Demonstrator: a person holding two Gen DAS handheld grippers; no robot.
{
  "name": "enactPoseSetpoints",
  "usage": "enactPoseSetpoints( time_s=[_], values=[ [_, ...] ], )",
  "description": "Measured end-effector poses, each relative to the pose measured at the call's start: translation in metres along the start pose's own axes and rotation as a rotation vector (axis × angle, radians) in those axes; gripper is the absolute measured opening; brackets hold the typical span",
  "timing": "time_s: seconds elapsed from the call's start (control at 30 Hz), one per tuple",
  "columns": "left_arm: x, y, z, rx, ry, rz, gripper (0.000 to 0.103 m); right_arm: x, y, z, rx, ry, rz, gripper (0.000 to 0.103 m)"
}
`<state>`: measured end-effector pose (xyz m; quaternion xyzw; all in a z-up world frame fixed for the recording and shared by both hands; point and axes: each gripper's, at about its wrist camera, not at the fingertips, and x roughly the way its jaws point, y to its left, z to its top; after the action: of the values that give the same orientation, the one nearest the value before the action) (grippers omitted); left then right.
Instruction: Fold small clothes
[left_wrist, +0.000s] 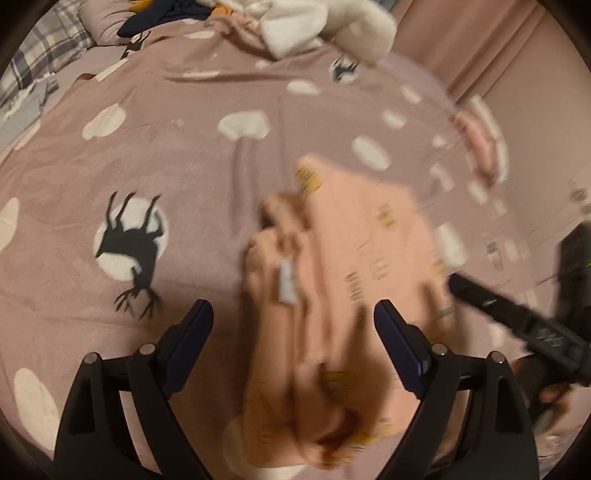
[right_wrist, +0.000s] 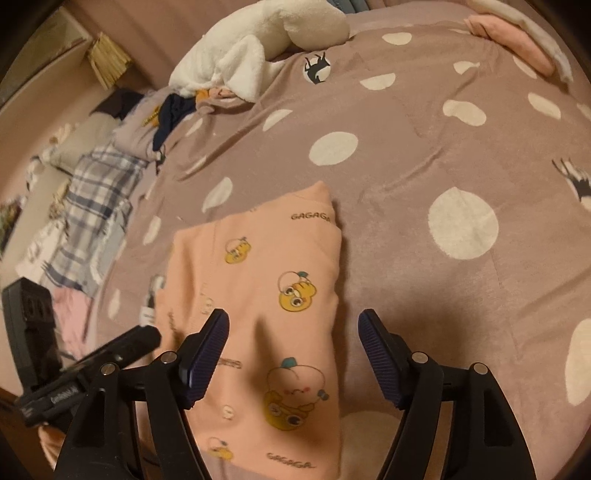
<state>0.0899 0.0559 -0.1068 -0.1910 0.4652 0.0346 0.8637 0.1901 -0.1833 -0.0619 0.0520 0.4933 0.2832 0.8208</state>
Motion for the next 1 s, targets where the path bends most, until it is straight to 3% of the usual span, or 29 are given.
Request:
enactPoseSetpoints(
  time_s=[0.07, 0.17, 0.33, 0.5, 0.6, 0.8, 1.0],
  values=[
    [0.015, 0.004, -0.003, 0.001, 0.038, 0.053, 0.089, 0.005, 0.0, 0.0, -0.023, 0.006, -0.062, 0.073],
    [0.028, 0.017, -0.003, -0.044, 0.068, 0.027, 0.091, 0.015, -0.003, -0.001, -0.045, 0.032, -0.148, 0.068],
    [0.012, 0.014, 0.001, -0.02, 0.038, 0.047, 0.09, 0.009, -0.009, 0.002, 0.003, 0.035, -0.109, 0.066],
    [-0.025, 0.005, -0.001, -0.014, -0.012, -0.039, 0.091, -0.026, 0.001, -0.001, 0.015, -0.01, -0.041, 0.066],
    [-0.04, -0.007, -0.005, -0.002, -0.011, -0.061, 0.102, -0.035, 0.01, -0.008, 0.001, 0.02, -0.06, 0.073],
    [-0.057, -0.027, -0.018, 0.042, -0.014, -0.107, 0.103, -0.041, 0.018, -0.017, -0.023, 0.063, -0.069, 0.077],
    [-0.052, -0.037, -0.03, 0.087, -0.027, -0.004, 0.103, -0.043, 0.01, -0.024, 0.006, 0.087, -0.072, 0.093]
  ],
)
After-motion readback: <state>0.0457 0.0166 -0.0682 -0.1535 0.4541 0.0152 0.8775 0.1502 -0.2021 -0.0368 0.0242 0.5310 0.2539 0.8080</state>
